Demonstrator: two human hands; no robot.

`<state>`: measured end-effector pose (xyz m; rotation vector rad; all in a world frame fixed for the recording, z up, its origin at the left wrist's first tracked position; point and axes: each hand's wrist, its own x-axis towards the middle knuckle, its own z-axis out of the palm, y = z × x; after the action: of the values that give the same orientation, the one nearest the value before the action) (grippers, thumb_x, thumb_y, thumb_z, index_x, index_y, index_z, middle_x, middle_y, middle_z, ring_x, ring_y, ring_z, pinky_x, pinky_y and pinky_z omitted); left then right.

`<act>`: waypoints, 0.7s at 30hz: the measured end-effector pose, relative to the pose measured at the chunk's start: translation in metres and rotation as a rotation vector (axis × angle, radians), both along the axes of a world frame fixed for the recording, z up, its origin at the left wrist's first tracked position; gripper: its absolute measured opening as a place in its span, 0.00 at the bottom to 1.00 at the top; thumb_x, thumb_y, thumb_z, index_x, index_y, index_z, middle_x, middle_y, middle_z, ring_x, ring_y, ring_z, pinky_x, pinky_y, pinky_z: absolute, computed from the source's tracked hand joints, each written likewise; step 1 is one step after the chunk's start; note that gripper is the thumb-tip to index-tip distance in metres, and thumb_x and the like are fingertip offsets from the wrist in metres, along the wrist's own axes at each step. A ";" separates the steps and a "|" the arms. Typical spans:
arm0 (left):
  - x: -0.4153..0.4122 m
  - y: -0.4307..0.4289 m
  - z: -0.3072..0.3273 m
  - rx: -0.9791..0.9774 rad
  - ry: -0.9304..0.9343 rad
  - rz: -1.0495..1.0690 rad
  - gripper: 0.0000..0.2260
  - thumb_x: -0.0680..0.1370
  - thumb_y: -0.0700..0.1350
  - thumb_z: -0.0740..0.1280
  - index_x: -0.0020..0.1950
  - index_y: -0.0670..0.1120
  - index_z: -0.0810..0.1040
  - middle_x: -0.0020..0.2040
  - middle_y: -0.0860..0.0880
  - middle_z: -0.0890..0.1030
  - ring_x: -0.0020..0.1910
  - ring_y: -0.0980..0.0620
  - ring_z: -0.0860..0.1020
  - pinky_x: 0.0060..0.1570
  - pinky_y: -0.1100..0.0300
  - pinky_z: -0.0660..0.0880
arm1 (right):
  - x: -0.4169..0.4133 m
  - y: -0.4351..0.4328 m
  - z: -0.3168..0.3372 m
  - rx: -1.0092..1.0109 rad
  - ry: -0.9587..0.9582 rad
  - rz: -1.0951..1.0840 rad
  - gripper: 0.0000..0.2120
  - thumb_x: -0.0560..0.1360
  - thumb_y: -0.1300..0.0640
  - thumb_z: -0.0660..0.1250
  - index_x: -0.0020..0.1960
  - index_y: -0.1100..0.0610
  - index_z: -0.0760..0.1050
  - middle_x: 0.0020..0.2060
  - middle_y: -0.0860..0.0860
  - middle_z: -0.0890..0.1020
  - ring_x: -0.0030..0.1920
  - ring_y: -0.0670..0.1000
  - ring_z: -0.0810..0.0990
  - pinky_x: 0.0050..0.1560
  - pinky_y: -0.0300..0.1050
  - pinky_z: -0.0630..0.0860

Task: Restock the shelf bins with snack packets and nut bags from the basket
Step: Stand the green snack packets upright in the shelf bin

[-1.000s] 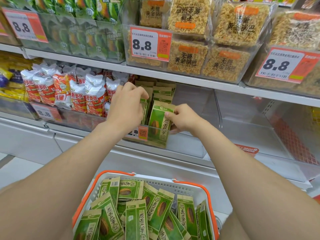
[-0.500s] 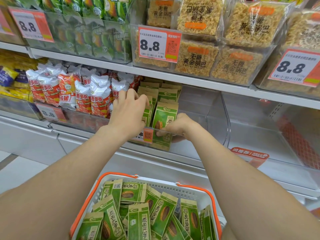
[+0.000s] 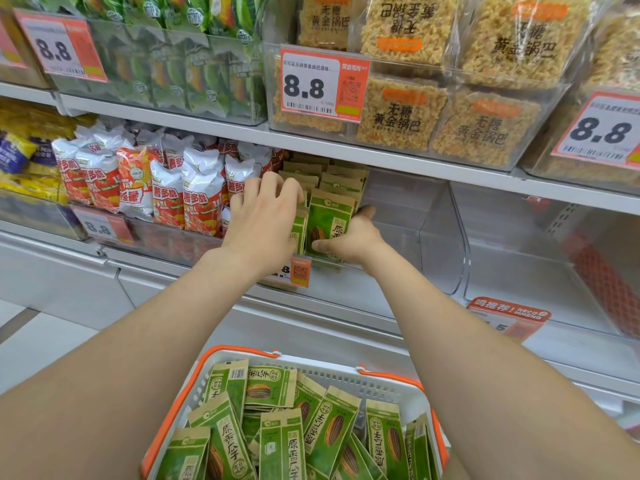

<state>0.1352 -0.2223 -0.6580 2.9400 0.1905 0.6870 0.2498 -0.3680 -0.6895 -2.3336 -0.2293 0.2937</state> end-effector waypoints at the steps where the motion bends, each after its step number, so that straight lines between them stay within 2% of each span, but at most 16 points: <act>1: 0.000 0.000 0.000 -0.002 -0.011 -0.007 0.27 0.71 0.42 0.77 0.65 0.50 0.68 0.64 0.47 0.68 0.64 0.42 0.67 0.59 0.45 0.68 | 0.003 0.002 -0.002 0.013 0.071 0.012 0.55 0.62 0.45 0.86 0.76 0.58 0.56 0.59 0.49 0.77 0.64 0.54 0.77 0.64 0.50 0.77; 4: 0.000 -0.001 -0.001 -0.020 -0.017 -0.023 0.29 0.71 0.39 0.75 0.67 0.50 0.66 0.65 0.48 0.70 0.65 0.43 0.68 0.60 0.45 0.68 | 0.031 0.003 -0.029 0.055 0.177 0.029 0.70 0.40 0.36 0.86 0.76 0.56 0.64 0.61 0.48 0.81 0.64 0.55 0.80 0.65 0.55 0.78; 5: 0.000 -0.001 -0.002 -0.019 -0.005 -0.025 0.30 0.71 0.39 0.75 0.69 0.50 0.66 0.66 0.48 0.70 0.66 0.43 0.68 0.61 0.45 0.68 | 0.033 0.002 -0.030 0.063 0.196 0.027 0.69 0.37 0.37 0.85 0.74 0.55 0.68 0.61 0.49 0.81 0.62 0.55 0.81 0.65 0.56 0.79; 6: 0.000 -0.001 -0.002 -0.014 0.013 -0.025 0.31 0.72 0.39 0.75 0.71 0.50 0.66 0.68 0.48 0.70 0.68 0.43 0.67 0.62 0.44 0.68 | 0.026 0.001 -0.023 0.073 0.206 0.023 0.61 0.41 0.39 0.87 0.71 0.54 0.72 0.60 0.50 0.82 0.61 0.55 0.81 0.64 0.56 0.79; 8: -0.001 0.000 -0.003 -0.003 0.042 -0.025 0.33 0.73 0.40 0.75 0.74 0.49 0.65 0.70 0.48 0.69 0.70 0.43 0.66 0.65 0.43 0.67 | -0.002 -0.002 0.004 0.088 0.205 0.012 0.39 0.58 0.46 0.87 0.64 0.54 0.77 0.58 0.51 0.82 0.57 0.55 0.82 0.62 0.54 0.80; 10: -0.002 0.000 -0.003 0.002 0.053 -0.027 0.34 0.73 0.41 0.75 0.75 0.49 0.64 0.71 0.47 0.68 0.71 0.43 0.66 0.66 0.43 0.66 | -0.006 -0.006 0.010 0.088 0.226 0.022 0.27 0.66 0.52 0.85 0.61 0.53 0.78 0.55 0.51 0.83 0.54 0.54 0.82 0.57 0.53 0.82; 14: -0.006 -0.002 -0.001 0.004 0.054 -0.026 0.34 0.73 0.42 0.76 0.75 0.50 0.65 0.71 0.47 0.68 0.70 0.42 0.66 0.66 0.43 0.66 | -0.012 -0.012 0.017 0.039 0.250 0.028 0.24 0.68 0.54 0.83 0.59 0.53 0.78 0.52 0.52 0.82 0.49 0.53 0.82 0.49 0.52 0.84; 17: -0.010 -0.007 0.002 -0.001 0.027 -0.035 0.34 0.72 0.43 0.76 0.75 0.50 0.65 0.70 0.47 0.68 0.69 0.41 0.66 0.66 0.43 0.67 | -0.022 -0.020 0.028 0.012 0.237 0.027 0.17 0.71 0.54 0.81 0.50 0.52 0.74 0.48 0.52 0.79 0.51 0.55 0.81 0.52 0.54 0.84; 19: -0.014 -0.012 0.005 0.009 -0.013 -0.072 0.35 0.71 0.43 0.77 0.75 0.49 0.67 0.71 0.46 0.68 0.70 0.41 0.65 0.66 0.43 0.66 | -0.031 -0.026 0.035 -0.044 0.173 0.023 0.17 0.72 0.51 0.80 0.45 0.52 0.70 0.47 0.52 0.77 0.50 0.54 0.80 0.52 0.51 0.81; 21: -0.018 -0.020 0.007 0.049 -0.067 -0.134 0.33 0.70 0.43 0.78 0.73 0.49 0.69 0.70 0.46 0.68 0.69 0.41 0.65 0.65 0.43 0.67 | -0.041 -0.033 0.039 -0.127 0.022 0.025 0.17 0.74 0.48 0.76 0.44 0.52 0.68 0.44 0.50 0.74 0.48 0.54 0.78 0.44 0.48 0.76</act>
<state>0.1173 -0.2418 -0.6511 2.9367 -0.0292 0.7786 0.2087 -0.4009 -0.6505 -2.4533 -0.2346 0.3553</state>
